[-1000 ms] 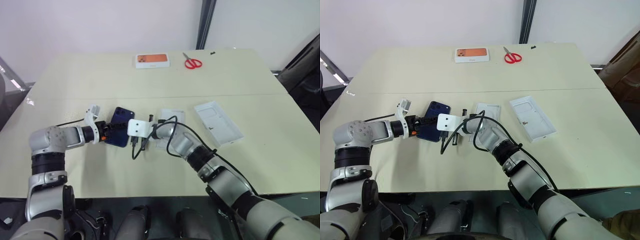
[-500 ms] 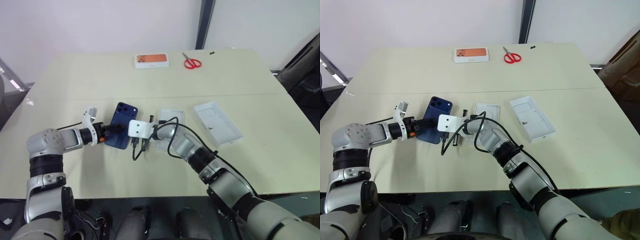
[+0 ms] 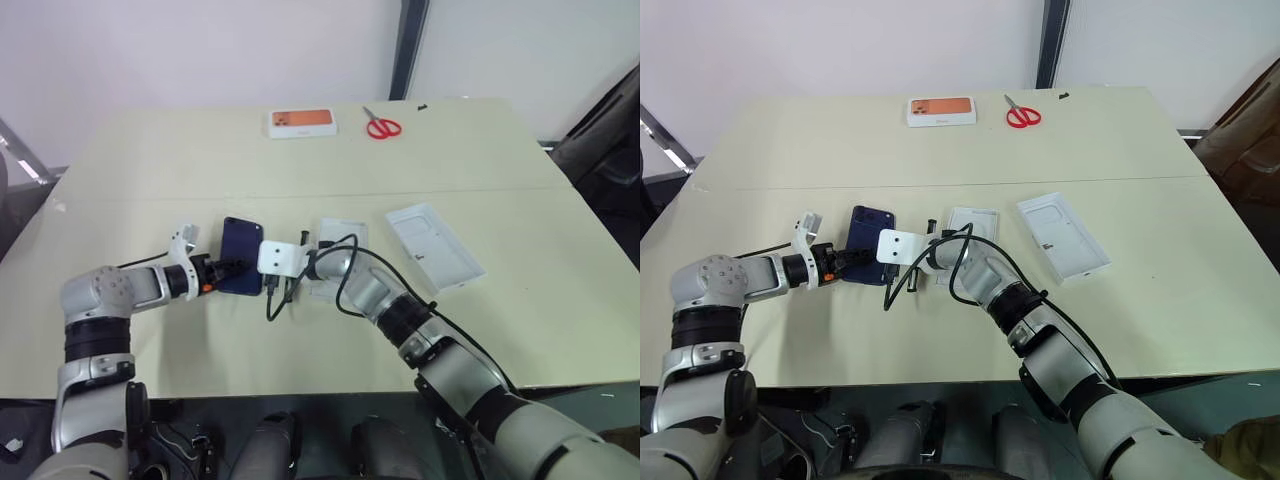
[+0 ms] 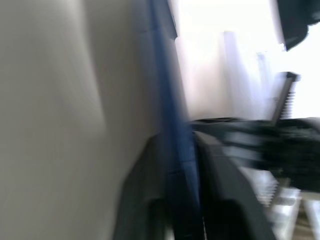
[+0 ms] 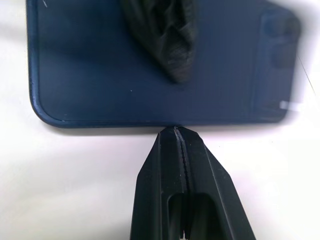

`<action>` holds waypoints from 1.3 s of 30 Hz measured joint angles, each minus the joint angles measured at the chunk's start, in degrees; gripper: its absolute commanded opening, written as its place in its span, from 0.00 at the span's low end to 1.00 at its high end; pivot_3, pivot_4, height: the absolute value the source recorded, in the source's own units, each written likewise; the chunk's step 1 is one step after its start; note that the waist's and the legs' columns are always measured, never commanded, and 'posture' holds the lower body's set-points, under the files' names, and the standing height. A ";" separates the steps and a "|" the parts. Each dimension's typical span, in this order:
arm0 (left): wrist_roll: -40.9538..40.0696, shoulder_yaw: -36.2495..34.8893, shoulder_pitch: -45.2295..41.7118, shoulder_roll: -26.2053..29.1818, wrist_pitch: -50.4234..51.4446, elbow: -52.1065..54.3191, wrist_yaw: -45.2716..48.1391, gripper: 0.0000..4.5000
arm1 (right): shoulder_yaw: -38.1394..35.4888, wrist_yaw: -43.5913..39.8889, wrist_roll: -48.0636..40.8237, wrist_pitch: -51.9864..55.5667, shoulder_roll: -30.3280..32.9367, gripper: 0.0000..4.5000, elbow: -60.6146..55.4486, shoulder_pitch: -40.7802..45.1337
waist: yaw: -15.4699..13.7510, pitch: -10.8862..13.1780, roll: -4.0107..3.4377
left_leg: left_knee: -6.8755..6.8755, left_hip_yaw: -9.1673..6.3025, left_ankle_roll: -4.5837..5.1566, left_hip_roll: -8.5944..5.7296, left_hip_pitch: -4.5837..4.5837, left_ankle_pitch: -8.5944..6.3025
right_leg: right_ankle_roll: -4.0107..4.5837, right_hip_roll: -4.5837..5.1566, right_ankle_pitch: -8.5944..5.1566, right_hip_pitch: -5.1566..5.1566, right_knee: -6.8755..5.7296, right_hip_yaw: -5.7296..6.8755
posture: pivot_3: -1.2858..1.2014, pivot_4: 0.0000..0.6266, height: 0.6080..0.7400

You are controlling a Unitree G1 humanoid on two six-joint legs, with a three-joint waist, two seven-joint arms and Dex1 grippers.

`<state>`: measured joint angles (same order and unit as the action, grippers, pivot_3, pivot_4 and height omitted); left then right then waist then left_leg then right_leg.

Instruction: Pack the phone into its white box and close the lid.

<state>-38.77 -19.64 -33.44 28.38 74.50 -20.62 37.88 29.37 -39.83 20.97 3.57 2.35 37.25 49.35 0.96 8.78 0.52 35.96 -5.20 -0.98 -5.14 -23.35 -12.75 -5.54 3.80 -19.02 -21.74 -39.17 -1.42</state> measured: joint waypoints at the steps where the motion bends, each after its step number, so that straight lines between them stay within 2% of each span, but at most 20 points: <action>1: -0.06 -0.30 0.13 -0.10 0.05 0.01 -0.08 0.01 | 0.00 0.02 0.07 -0.02 0.01 0.00 -0.06 -0.06 | 0.01 0.00 0.00 | -0.01 -0.01 0.00 0.01 0.00 0.00 | 0.00 -0.01 0.00 -0.01 0.00 0.01 | 0.52 0.24 0.95; 10: -0.74 -2.10 0.34 -0.72 0.39 -1.08 -0.71 0.01 | -1.11 -0.57 -1.20 0.82 0.04 0.00 -1.73 -1.26 | -0.06 0.00 0.00 | -0.01 -0.01 0.00 0.01 0.00 0.00 | 0.00 -0.01 0.00 0.00 0.01 0.01 | 0.52 0.24 0.95; 19: -4.23 -5.67 4.18 -1.27 -0.76 1.59 -0.31 0.01 | -13.46 -6.62 -16.73 6.16 1.91 0.00 -13.15 -3.82 | 0.25 0.08 0.05 | -0.15 0.01 0.00 0.05 -0.12 0.00 | 0.00 -0.01 0.00 -0.18 0.06 -0.02 | 0.52 0.24 0.95; 22: -5.88 -7.59 5.64 -2.31 -2.64 3.35 -0.11 0.00 | -16.77 -10.11 -22.78 10.90 3.31 0.19 -19.12 -5.81 | 0.23 0.11 0.10 | -0.22 0.01 0.00 0.07 -0.25 0.00 | 0.00 -0.01 0.00 -0.35 0.07 -0.02 | 0.52 0.24 0.95; 23: -6.50 -8.42 5.77 -2.46 -2.91 3.51 -0.11 0.00 | -17.35 -10.87 -24.20 11.94 3.55 0.29 -20.30 -6.37 | 0.22 0.13 0.12 | -0.22 0.02 0.00 0.07 -0.29 0.00 | 0.01 -0.01 0.00 -0.41 0.06 -0.03 | 0.52 0.24 0.95; 28: -11.45 -12.15 5.98 -3.42 -3.83 7.40 0.15 0.00 | -17.33 -14.30 -26.49 14.42 10.04 0.86 -27.18 -11.44 | 0.04 0.18 0.15 | -0.08 0.03 0.01 0.07 -0.63 0.00 | 0.01 0.00 0.01 -0.63 0.06 -0.02 | 0.52 0.24 0.95; 35: -16.54 -12.60 6.47 -6.05 -1.55 10.59 -1.45 0.00 | -16.60 -22.83 -31.38 17.19 21.48 0.86 -41.78 -18.31 | -0.13 0.25 0.25 | 0.08 0.02 0.13 0.07 -0.94 -0.07 | 0.01 0.00 0.01 -0.60 0.06 0.00 | 0.52 0.24 0.95; 39: -17.83 -11.82 7.23 -6.63 -1.24 13.01 -2.55 0.00 | -14.83 -25.89 -31.35 17.06 26.17 0.86 -44.26 -22.20 | 0.07 0.28 0.28 | 0.10 0.04 0.16 0.09 -0.96 -0.08 | 0.03 -0.01 0.02 -0.63 0.06 -0.02 | 0.52 0.24 0.95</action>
<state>-56.60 -31.46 -26.21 21.74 73.26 -7.60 35.33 14.54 -65.72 -10.38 20.63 28.52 -7.01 27.16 1.03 9.06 0.80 36.06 -5.16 -0.82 -5.06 -24.31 -12.83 -5.51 3.79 -19.00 -22.37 -39.11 -1.44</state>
